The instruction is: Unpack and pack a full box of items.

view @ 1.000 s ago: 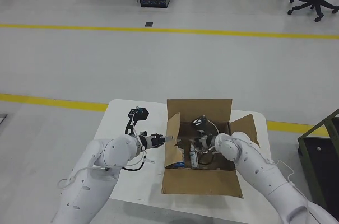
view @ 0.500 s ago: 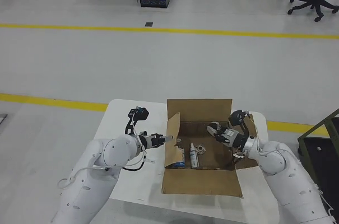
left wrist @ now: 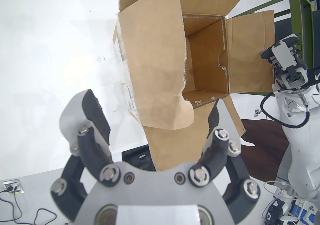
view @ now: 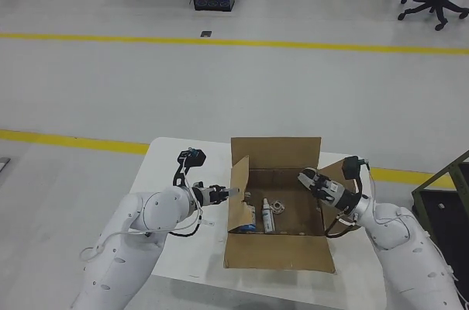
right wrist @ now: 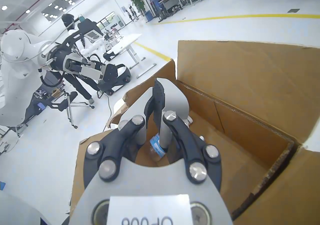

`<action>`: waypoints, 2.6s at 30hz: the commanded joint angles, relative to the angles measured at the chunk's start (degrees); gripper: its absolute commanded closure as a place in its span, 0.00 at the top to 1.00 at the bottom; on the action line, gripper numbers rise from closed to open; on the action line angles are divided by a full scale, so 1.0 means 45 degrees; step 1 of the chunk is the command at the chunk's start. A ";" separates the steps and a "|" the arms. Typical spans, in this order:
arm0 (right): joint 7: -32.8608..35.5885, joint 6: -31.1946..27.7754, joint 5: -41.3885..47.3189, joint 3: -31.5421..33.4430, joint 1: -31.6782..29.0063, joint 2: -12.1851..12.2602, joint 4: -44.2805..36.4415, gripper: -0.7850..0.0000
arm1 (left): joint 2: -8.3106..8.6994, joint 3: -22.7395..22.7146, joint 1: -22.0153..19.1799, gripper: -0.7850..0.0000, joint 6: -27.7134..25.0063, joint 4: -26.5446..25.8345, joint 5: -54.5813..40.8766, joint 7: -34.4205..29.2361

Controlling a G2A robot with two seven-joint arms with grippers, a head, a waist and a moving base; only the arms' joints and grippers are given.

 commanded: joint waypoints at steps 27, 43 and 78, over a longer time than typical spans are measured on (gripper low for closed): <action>-0.0703 0.2326 0.1379 0.6658 -0.3545 0.0782 -0.1164 0.00 | -0.0080 0.1187 -0.0346 1.00 -0.1046 0.0238 0.1118 0.1086; -0.0660 0.2320 0.0990 0.3201 -0.1628 0.0288 0.2226 0.00 | -0.0080 0.1187 -0.0346 1.00 -0.1046 0.0238 0.1118 0.1086; 0.1667 0.1492 -0.0031 -0.0065 -0.0093 -0.0081 0.2095 0.00 | -0.0080 0.1187 -0.0346 1.00 -0.1046 0.0238 0.1118 0.1086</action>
